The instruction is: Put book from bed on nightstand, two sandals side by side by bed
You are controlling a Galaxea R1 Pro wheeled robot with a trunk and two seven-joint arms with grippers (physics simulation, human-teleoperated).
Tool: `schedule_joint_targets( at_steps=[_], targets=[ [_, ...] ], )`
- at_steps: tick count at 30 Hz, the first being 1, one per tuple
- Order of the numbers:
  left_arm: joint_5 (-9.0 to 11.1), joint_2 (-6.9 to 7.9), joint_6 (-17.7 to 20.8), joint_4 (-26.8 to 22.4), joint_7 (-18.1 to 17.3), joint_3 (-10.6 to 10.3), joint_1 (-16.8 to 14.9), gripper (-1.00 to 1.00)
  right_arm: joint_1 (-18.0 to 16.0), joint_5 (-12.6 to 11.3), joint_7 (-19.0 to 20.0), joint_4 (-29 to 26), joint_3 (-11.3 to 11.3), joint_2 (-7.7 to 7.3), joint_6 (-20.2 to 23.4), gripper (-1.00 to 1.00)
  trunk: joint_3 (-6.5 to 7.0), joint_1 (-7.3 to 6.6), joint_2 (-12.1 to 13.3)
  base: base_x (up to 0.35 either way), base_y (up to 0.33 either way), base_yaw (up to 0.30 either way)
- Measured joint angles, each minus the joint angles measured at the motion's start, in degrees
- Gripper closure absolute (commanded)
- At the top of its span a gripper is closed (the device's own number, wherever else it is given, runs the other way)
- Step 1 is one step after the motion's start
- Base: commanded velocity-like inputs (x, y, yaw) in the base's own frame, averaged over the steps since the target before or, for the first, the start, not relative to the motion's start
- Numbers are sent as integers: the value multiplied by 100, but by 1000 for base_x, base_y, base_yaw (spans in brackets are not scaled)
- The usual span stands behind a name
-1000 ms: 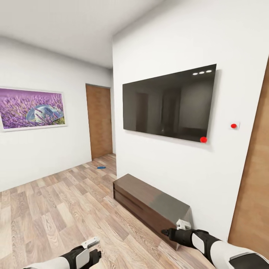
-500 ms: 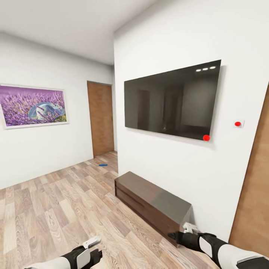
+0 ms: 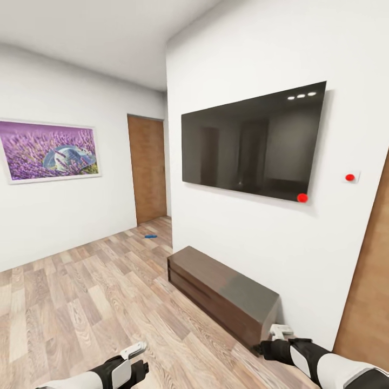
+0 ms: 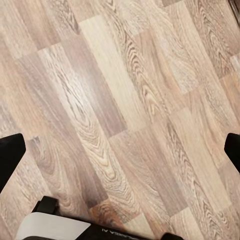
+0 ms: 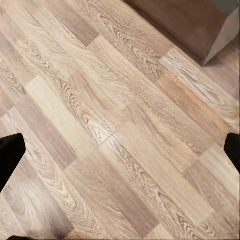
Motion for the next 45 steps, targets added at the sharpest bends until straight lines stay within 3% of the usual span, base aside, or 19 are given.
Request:
schedule_joint_targets(
  at_steps=[29,45],
  targets=[
    [0,0,-1,1,1,0,1,-100,0,16,-208,2,51,-7,-231,-100,-2,-2,-1,315,55,4],
    [1,1,0,-1,1,0,4,-100,0,21,-210,0,60,-2,-230,-100,23,1,0,202,168,262]
  ],
)
